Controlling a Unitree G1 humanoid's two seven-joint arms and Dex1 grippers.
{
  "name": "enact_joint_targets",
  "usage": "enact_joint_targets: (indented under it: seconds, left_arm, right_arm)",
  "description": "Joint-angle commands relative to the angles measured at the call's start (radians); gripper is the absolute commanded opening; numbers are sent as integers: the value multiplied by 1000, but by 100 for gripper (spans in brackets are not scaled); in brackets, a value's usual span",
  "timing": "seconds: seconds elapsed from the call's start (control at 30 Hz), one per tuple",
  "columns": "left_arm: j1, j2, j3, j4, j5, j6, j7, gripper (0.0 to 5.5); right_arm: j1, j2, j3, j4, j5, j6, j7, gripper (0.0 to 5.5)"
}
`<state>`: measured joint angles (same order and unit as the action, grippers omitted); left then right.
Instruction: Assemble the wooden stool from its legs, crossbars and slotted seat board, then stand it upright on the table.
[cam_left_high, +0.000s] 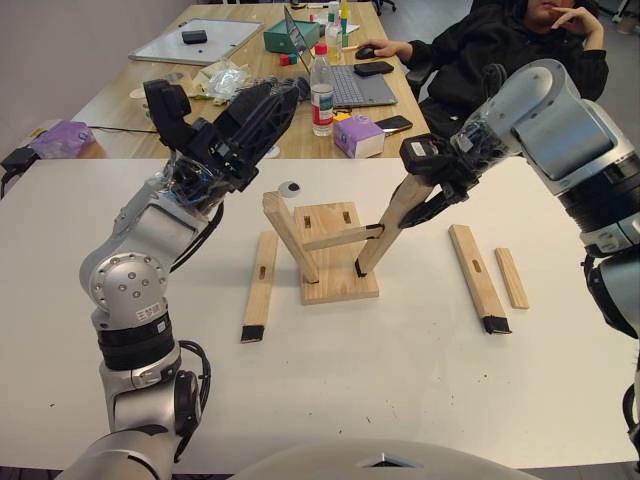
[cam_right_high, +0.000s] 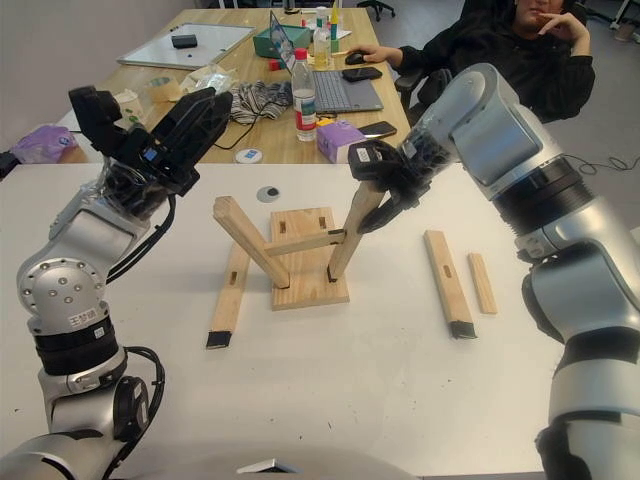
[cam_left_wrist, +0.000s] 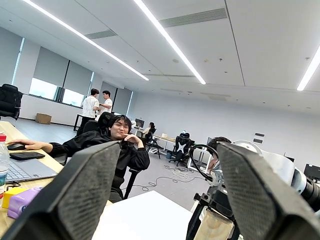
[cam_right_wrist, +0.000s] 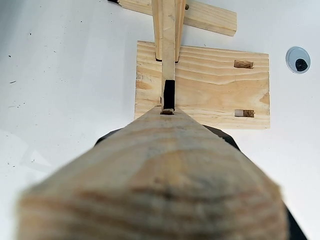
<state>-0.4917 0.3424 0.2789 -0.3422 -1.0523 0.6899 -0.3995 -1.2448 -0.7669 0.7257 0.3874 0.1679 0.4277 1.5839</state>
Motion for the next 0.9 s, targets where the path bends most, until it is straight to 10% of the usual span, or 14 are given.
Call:
enact_joint_targets:
  seconds: [0.03, 0.5, 0.9]
  left_arm:
    - [-19, 21, -20, 0, 3, 42, 53, 352]
    - [-166, -132, -86, 90, 22, 134, 394, 352]
    - [-167, -239, -134, 144, 80, 105, 427, 352]
  right_arm:
    - [38, 3, 87, 5, -27, 14, 30, 205]
    - [-44, -1, 429, -33, 12, -38, 30, 205]
    - [-117, 81, 345, -59, 108, 71, 30, 205]
